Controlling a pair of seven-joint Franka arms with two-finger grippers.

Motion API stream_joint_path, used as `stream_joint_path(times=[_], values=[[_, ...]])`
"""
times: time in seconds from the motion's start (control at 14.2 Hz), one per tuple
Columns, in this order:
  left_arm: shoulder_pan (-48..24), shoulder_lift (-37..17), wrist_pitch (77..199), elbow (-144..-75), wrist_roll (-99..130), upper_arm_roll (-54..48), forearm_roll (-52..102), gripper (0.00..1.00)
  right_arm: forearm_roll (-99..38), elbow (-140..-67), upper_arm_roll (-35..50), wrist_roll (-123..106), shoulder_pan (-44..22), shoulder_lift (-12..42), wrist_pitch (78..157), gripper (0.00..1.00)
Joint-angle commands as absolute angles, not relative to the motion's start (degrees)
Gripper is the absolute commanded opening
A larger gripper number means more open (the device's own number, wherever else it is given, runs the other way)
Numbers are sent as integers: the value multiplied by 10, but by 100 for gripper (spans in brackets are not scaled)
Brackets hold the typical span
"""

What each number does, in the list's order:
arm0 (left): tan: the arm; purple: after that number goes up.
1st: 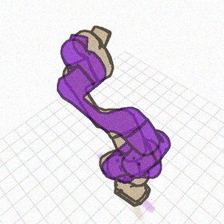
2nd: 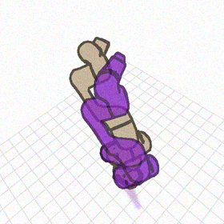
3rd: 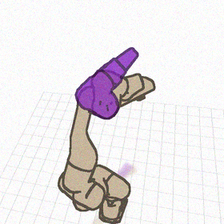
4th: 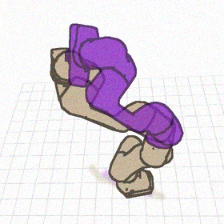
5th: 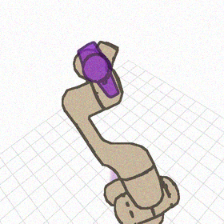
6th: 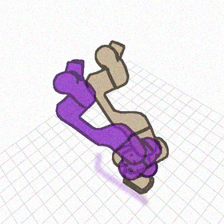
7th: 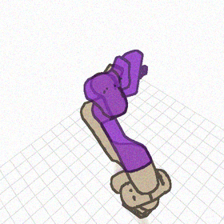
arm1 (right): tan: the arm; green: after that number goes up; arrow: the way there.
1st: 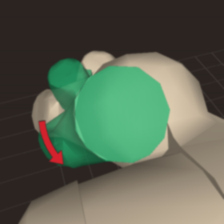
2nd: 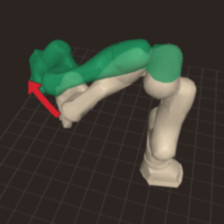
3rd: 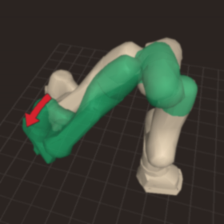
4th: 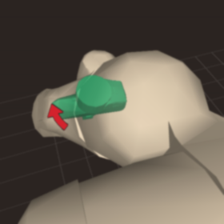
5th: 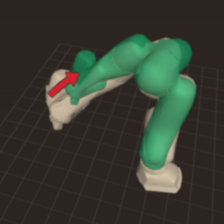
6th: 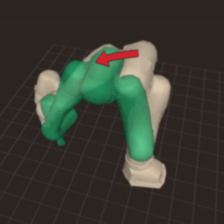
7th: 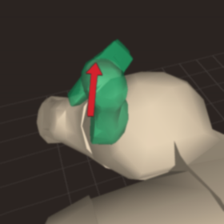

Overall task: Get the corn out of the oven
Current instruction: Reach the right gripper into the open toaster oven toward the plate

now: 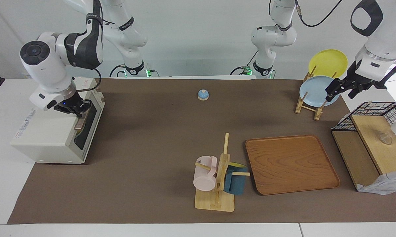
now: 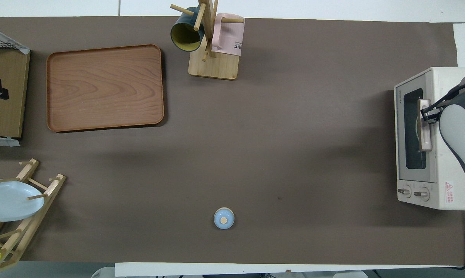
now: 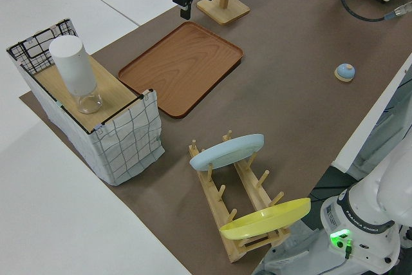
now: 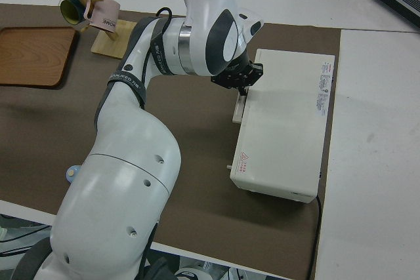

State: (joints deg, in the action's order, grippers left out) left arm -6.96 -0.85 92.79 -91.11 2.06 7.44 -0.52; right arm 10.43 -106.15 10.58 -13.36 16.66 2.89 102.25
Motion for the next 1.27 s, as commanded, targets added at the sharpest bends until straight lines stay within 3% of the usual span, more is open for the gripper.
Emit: stream_joint_path(times=[0.0, 0.35, 0.49, 0.71, 1.2], values=[[-67, 1, 931, -919, 15, 74, -2, 100, 120, -1075, 111, -116, 171, 27, 1048, 0], [-67, 0, 931, -918, 15, 74, -2, 100, 120, -1098, 112, -113, 164, 32, 1075, 0], [-67, 1, 931, -918, 15, 75, -2, 100, 120, -1098, 112, -75, 132, 48, 1091, 0], [-67, 1, 931, -918, 15, 74, -2, 100, 124, -1097, 112, -37, 97, 88, 1130, 0], [-67, 1, 931, -918, 15, 75, -2, 100, 124, -1092, 112, 12, 95, 193, 1251, 0]])
